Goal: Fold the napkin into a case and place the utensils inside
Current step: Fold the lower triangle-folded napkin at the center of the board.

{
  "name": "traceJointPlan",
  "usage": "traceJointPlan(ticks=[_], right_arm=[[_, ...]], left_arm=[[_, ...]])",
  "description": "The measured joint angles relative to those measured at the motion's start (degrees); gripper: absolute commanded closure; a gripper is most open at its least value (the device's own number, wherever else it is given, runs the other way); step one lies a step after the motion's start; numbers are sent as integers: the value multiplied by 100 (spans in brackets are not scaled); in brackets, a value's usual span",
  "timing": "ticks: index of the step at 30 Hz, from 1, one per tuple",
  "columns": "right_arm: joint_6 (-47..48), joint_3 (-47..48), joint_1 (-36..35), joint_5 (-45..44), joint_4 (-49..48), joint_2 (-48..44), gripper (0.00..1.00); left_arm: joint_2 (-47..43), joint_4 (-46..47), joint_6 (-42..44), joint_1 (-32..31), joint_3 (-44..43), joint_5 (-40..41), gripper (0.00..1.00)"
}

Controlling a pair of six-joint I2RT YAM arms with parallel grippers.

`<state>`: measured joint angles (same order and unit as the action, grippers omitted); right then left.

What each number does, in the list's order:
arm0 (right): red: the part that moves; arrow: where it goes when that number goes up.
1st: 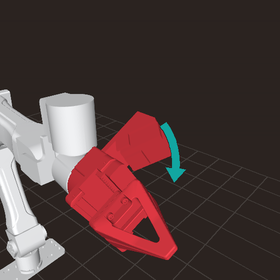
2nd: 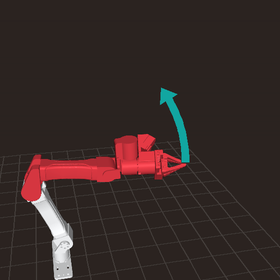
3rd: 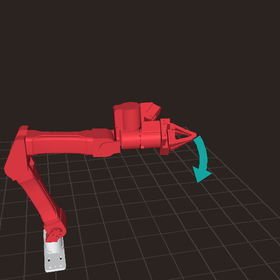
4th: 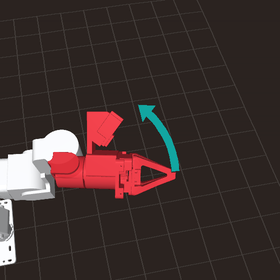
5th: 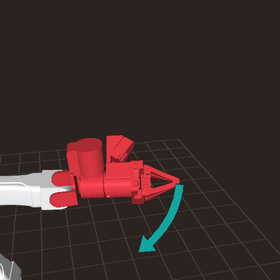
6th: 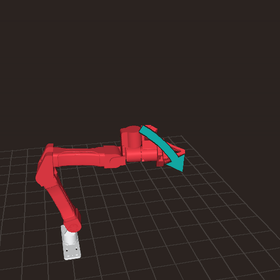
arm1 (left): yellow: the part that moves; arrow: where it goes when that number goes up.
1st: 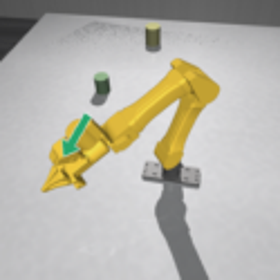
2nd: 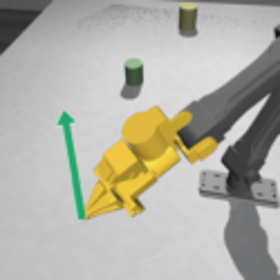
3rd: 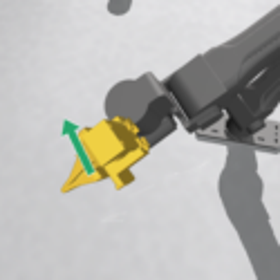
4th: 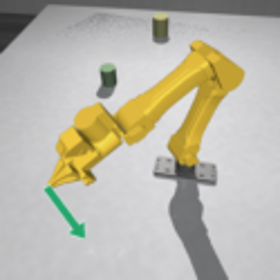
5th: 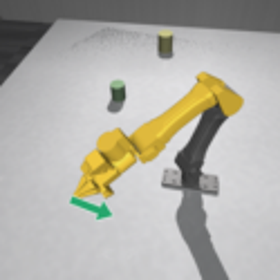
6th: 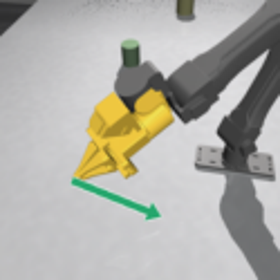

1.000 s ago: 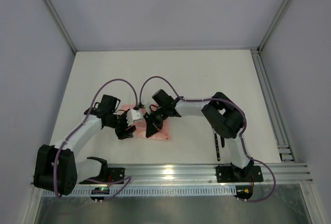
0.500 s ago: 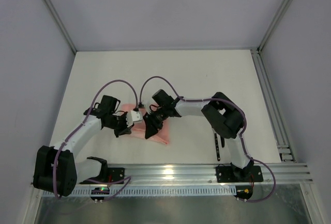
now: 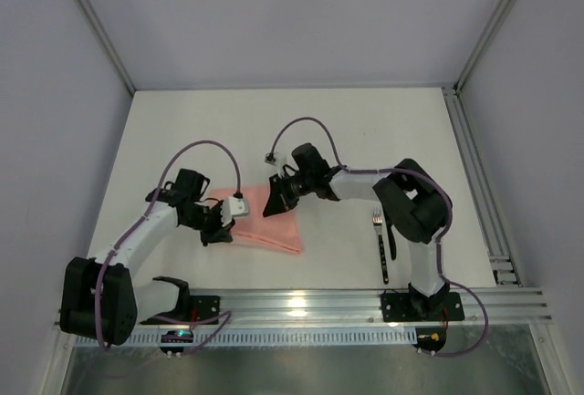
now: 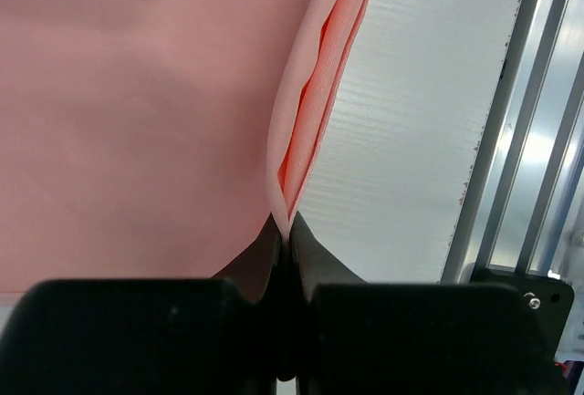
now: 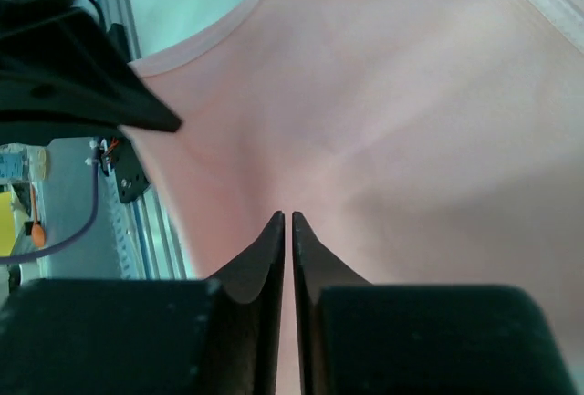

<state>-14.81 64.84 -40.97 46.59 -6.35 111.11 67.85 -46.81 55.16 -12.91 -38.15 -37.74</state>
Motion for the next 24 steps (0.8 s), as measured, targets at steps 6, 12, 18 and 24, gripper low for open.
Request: traceJointPlan(ticks=[6, 12, 18, 24], right_arm=[[-828, -109, -39, -173, -356, 811, 96], [-1099, -310, -26, -153, -654, 796, 96], [-1049, -385, -26, 13, -728, 787, 96], [-787, -380, -26, 201, -568, 787, 96]], left_arm=[[157, -365, 140, 487, -302, -575, 100], [909, -743, 420, 1075, -640, -1202, 100], [2004, -1093, 590, 1670, -1154, -1635, 100], [2577, -1211, 527, 1904, -1467, -1775, 100]])
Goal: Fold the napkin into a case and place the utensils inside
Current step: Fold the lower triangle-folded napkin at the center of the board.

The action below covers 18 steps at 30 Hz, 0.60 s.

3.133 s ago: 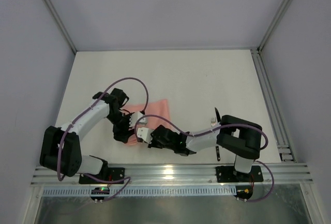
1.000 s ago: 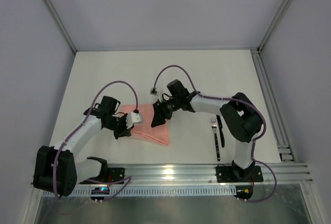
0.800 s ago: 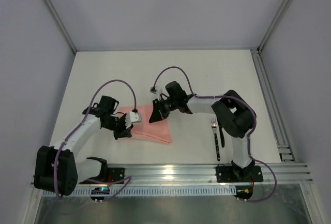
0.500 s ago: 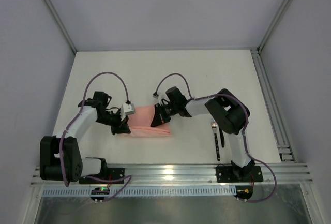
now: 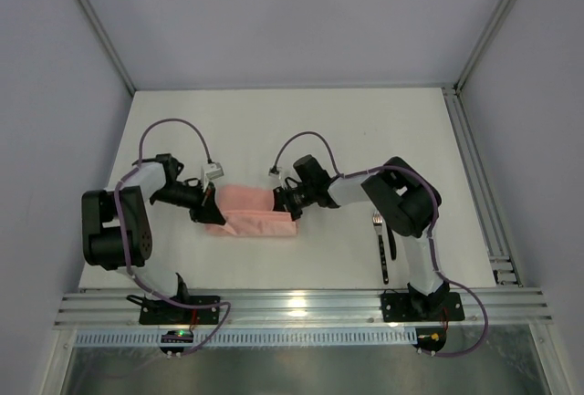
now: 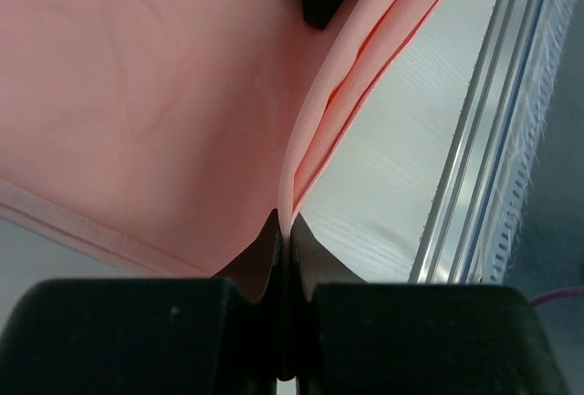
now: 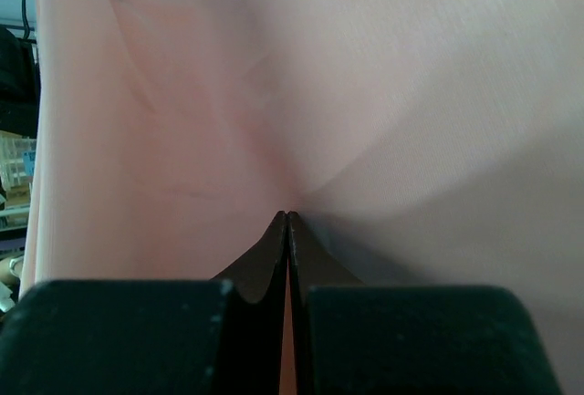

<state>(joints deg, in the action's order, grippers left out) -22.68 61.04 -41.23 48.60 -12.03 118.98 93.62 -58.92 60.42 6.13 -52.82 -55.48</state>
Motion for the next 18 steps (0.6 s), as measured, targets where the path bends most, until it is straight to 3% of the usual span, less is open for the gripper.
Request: traceJointPlan(ticks=[10, 12, 14, 18], right_arm=[[400, 0, -17, -160, 409, -221, 90], [485, 0, -22, -275, 531, -299, 86], [560, -4, -28, -444, 654, -402, 77], [667, -74, -28, -933, 739, -708, 70]], left_arm=[[24, 699, -1499, -66, -116, 675, 100], [50, 706, -1609, -142, -144, 855, 100], [125, 704, -1652, -245, -199, 992, 100], [188, 671, -1547, -450, -264, 1086, 100]])
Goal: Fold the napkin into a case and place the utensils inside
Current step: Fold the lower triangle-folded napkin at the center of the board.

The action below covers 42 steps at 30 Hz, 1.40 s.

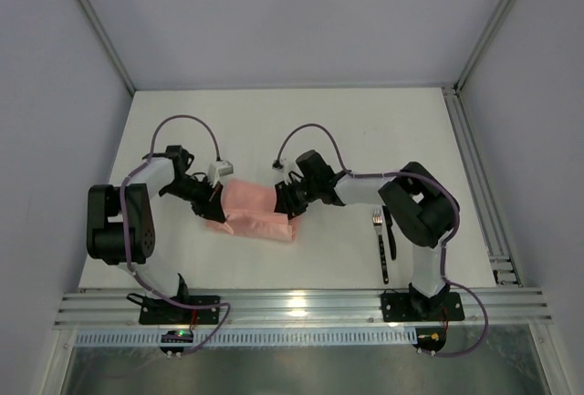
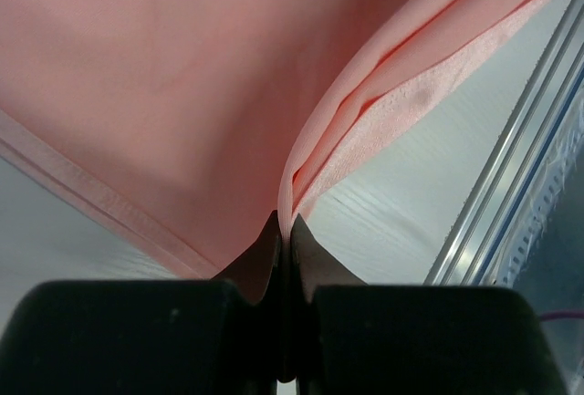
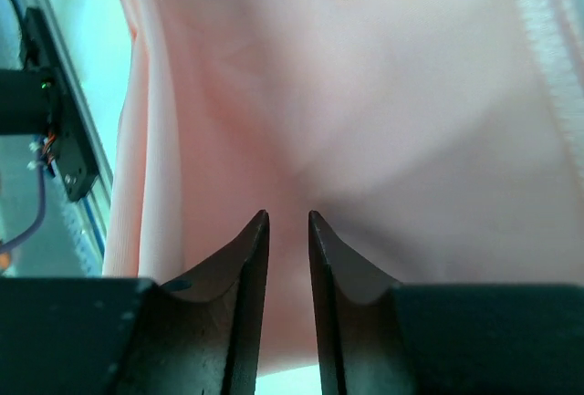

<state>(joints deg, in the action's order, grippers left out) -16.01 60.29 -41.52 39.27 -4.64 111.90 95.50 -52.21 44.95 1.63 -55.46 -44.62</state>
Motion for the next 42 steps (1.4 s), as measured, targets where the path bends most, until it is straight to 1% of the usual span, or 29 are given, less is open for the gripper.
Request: traceJointPlan(ticks=[5, 7, 8, 13, 17, 19, 20, 21, 28, 32, 36, 37, 39, 41, 42], right_arm=[[70, -26, 55, -570, 2, -527, 62], [68, -74, 122, -684, -20, -813, 58], [63, -125, 166, -715, -52, -946, 57], [63, -813, 413, -811, -433, -1823, 52], [50, -1532, 402, -654, -868, -2347, 45], [68, -1755, 352, -535, -984, -2433, 43], [74, -1821, 328, -490, -1005, -2439, 39], [76, -1886, 291, -444, -1029, -2439, 38], [203, -2013, -17, -321, -1126, -2439, 38], [247, -2013, -79, -238, -1187, -2439, 38], [304, -2000, -127, -214, -1196, -2400, 41], [321, -1980, -160, -221, -1198, -2343, 44], [339, -1932, -216, -229, -1198, -2173, 47], [345, -1926, -249, -258, -1193, -1987, 60], [348, -1926, -260, -291, -1178, -1919, 75]], left_arm=[[-28, -308, 490, -39, -46, -131, 100], [-55, -424, 651, -48, -46, -184, 100], [-55, -472, 715, -52, -48, -203, 100], [-55, -682, 951, -76, -101, -234, 100], [-52, -706, 977, -81, -151, -249, 100], [-52, -715, 977, -81, -166, -254, 100], [-52, -723, 977, -81, -173, -254, 100], [-52, -728, 977, -81, -173, -254, 100], [-52, -745, 973, -81, -173, -254, 100], [-50, -748, 970, -81, -173, -251, 100], [-42, -745, 955, -81, -175, -249, 100], [-28, -745, 951, -81, -175, -249, 100], [2, -745, 946, -81, -177, -249, 100], [44, -745, 931, -81, -188, -247, 100], [79, -745, 918, -81, -208, -245, 100]])
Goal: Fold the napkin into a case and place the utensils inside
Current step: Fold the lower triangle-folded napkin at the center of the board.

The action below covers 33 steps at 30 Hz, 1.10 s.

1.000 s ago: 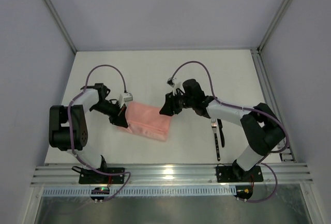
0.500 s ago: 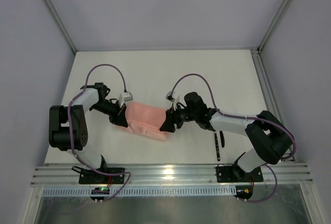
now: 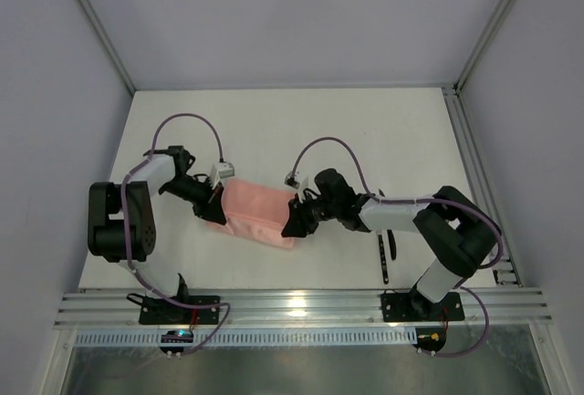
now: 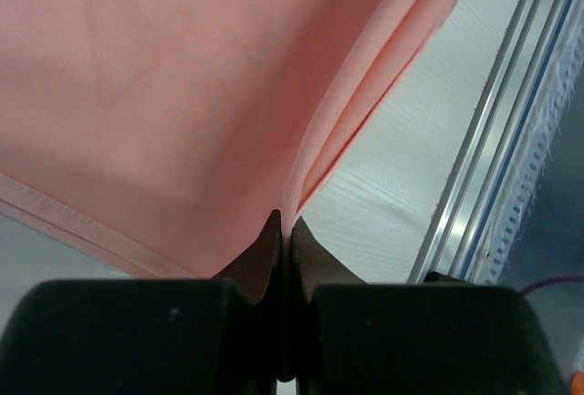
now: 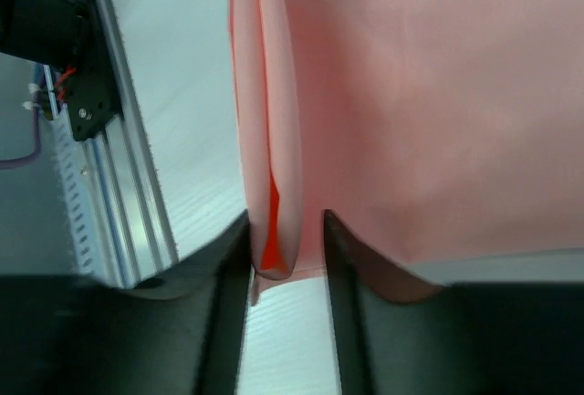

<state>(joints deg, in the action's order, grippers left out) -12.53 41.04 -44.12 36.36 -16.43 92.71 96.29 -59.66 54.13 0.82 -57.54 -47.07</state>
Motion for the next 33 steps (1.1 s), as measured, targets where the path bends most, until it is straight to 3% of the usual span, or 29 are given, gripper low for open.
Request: traceJointPlan(ticks=[1, 2, 5, 14, 19, 20, 26, 33], right_arm=[[-22, 0, -9, -39, 17, 72, 75], [-70, 0, -9, -92, 26, 125, 84], [-140, 7, 2, -212, -7, 157, 89], [-507, 289, 284, 13, -243, 859, 96], [-879, 302, 503, 240, -514, 1285, 96], [-894, 310, 518, 262, -514, 1322, 96], [-942, 481, 551, 389, -409, 1447, 96], [-857, 667, 551, 446, -155, 1497, 96]], left_arm=[[15, 0, -4, -2, -11, 2, 100], [39, 0, -15, -2, -33, 9, 100], [105, 2, -44, -2, -94, 42, 100], [577, 221, -623, -4, -409, 299, 96], [713, 400, -966, -55, -433, 393, 81], [713, 431, -1012, -50, -433, 420, 71], [699, 564, -1058, -37, -435, 446, 40], [160, 979, -1154, -44, -422, 245, 31]])
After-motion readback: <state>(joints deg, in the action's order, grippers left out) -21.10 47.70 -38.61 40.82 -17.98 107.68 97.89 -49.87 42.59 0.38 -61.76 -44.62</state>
